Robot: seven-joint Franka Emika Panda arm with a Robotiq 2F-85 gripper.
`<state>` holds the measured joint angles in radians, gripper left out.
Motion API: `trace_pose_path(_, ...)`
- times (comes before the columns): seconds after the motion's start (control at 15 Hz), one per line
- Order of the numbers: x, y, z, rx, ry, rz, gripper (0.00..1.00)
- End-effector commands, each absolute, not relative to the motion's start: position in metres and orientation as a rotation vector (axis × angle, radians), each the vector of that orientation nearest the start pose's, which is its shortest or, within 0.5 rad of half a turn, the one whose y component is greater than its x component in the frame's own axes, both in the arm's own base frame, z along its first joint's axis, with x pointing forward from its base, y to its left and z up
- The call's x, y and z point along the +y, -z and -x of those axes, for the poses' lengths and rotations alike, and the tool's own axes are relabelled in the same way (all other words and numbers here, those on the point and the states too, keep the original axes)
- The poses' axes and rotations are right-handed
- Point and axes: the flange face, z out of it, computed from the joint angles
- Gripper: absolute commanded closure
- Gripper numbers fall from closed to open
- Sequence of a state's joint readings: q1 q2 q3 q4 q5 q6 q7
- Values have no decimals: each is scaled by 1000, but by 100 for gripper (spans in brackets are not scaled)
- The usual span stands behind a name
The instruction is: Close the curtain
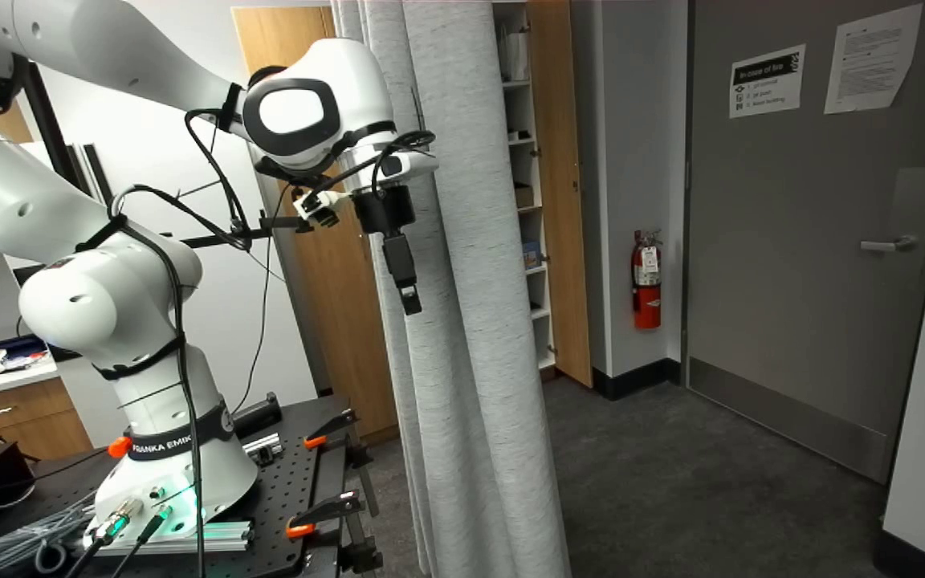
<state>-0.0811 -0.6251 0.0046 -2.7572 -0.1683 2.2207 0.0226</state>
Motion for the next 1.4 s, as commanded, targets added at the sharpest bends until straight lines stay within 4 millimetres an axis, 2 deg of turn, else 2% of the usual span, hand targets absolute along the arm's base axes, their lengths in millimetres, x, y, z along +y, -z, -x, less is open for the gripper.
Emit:
trace_pose_path(0.0, -32, -405, -347, 6, 137, 3282, 0)
trace_pose_path(0.2, -25, -409, -351, -69, 200, 3269, 0)
trace_pose_path(0.6, -2, -433, -366, -206, 493, 3189, 0)
trace_pose_path(1.13, 33, -470, -371, -439, 782, 2953, 0)
trace_pose_path(1.27, 42, -474, -365, -492, 863, 2900, 0)
trace_pose_path(1.33, 47, -483, -370, -513, 898, 2877, 0)
